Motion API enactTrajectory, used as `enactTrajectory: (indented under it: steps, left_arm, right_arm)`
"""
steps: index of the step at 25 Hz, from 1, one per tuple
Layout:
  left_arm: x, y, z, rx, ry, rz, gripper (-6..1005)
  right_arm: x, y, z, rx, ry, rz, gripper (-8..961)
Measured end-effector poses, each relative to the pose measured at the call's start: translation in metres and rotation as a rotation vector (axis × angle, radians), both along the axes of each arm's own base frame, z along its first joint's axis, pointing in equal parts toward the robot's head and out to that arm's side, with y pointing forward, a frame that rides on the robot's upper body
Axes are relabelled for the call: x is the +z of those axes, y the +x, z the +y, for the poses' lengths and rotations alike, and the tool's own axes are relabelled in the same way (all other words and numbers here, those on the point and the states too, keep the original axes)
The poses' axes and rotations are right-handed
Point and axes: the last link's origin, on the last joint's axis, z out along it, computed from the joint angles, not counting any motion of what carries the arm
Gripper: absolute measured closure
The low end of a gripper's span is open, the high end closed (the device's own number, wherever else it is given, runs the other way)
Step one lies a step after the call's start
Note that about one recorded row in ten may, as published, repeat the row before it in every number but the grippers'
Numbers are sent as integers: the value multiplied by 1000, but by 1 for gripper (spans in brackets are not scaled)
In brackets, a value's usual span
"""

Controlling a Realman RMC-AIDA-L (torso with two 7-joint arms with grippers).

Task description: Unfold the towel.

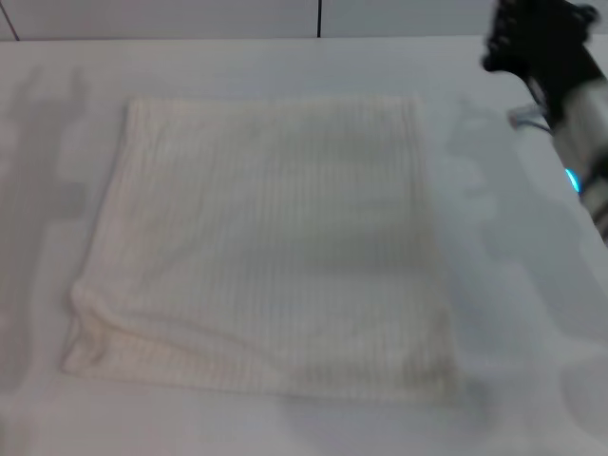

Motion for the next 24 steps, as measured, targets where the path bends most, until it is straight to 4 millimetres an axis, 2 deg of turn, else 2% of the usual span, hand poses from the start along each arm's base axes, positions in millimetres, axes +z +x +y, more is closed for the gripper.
enactTrajectory:
  steps: [1, 2, 3, 6, 7, 9, 11, 14, 24]
  left_arm:
    - [-1, -4, -1, 2, 3, -7, 442]
    - [-7, -22, -9, 12, 17, -41, 442]
    - [-9, -33, -15, 11, 35, -69, 419]
    - [-19, -67, -32, 27, 77, -135, 351]
    - [-19, -67, -32, 27, 77, -135, 328]
    - [-27, -96, -50, 49, 115, -186, 304]
    - [-31, -107, -56, 82, 111, -192, 302]
    - [-35, -117, -61, 126, 100, -194, 299]
    - [-38, -124, -69, 154, 93, -198, 297]
  right_arm:
    - [1, 11, -7, 12, 34, 29, 953]
    - [3, 20, -13, 26, 62, 49, 953]
    - [4, 35, -21, 33, 91, 53, 953]
    - [7, 58, -35, 15, 138, 41, 954]
    - [7, 63, -37, -1, 139, 36, 954]
    - [9, 78, -44, -44, 154, 26, 944]
    - [10, 81, -47, -51, 160, 23, 924]
    - [8, 84, -52, -48, 158, 13, 894]
    - [2, 85, -56, -37, 127, -8, 813]
